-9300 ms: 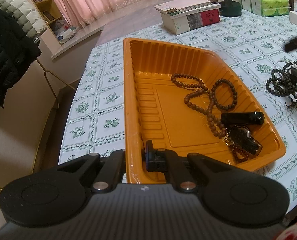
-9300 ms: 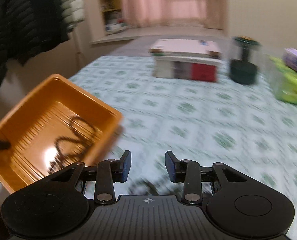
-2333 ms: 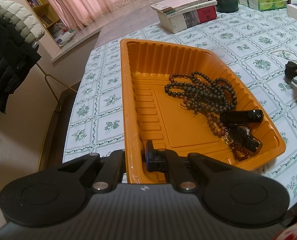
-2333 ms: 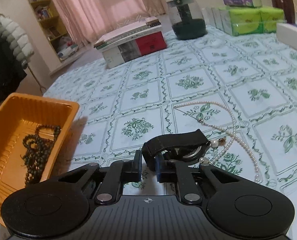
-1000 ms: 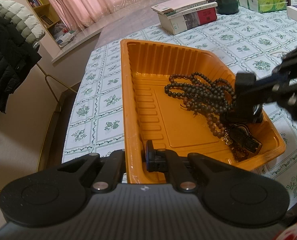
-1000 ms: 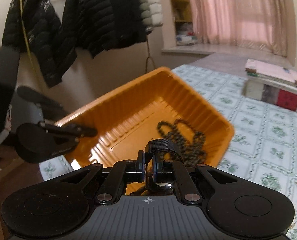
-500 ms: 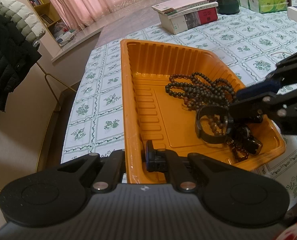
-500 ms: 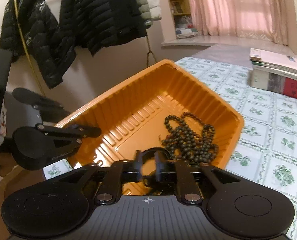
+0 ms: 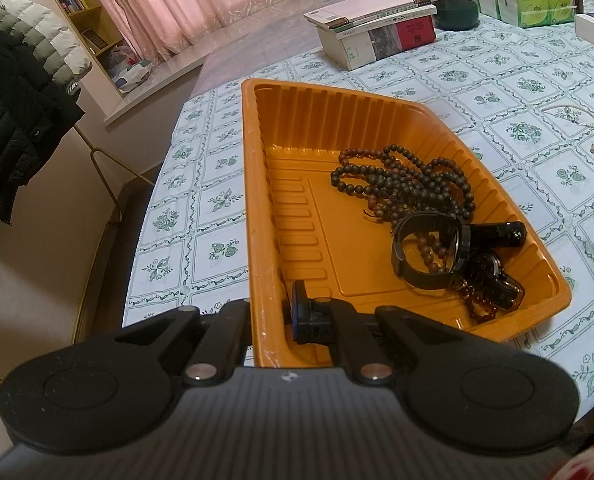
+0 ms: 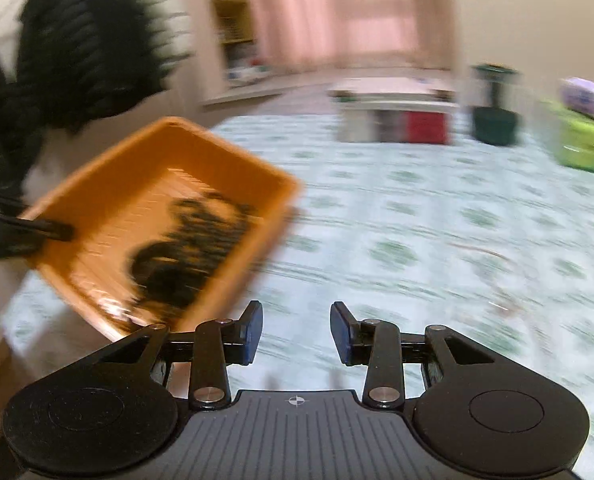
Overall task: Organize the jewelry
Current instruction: 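Move the open right gripper over the pearl necklace on the sheet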
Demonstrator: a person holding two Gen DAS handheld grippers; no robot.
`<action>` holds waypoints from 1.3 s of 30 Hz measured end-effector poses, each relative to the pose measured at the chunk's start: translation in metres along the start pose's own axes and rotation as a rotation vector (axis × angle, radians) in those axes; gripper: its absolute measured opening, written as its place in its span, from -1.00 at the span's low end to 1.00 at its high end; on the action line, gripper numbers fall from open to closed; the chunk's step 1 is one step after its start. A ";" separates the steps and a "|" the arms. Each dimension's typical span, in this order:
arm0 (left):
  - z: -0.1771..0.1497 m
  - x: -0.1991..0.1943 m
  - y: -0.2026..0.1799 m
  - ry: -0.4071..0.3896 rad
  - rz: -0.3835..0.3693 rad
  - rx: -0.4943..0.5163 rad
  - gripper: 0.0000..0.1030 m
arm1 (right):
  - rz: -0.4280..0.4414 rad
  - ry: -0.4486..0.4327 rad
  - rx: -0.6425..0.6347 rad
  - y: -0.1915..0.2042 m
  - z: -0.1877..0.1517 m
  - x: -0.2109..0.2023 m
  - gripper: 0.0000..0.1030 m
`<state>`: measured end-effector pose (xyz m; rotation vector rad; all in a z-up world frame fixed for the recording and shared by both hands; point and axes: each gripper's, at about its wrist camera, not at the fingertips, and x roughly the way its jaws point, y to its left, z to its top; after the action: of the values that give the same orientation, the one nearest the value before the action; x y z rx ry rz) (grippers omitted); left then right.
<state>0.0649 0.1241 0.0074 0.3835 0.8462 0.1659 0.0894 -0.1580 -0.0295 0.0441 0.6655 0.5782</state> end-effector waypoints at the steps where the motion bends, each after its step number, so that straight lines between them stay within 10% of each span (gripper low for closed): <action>1: 0.000 0.000 0.000 0.000 0.000 0.000 -0.93 | -0.032 0.000 0.023 -0.010 -0.004 -0.004 -0.26; 9: 0.000 -0.001 0.000 0.000 0.001 0.001 -0.93 | -0.200 -0.017 0.149 -0.072 -0.015 -0.025 -0.27; 39: 0.002 0.004 0.002 0.018 -0.009 0.019 -0.93 | -0.210 0.092 -0.091 -0.080 0.002 0.061 -0.58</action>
<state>0.0688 0.1269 0.0071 0.3962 0.8678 0.1530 0.1686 -0.1938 -0.0804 -0.1367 0.7224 0.4087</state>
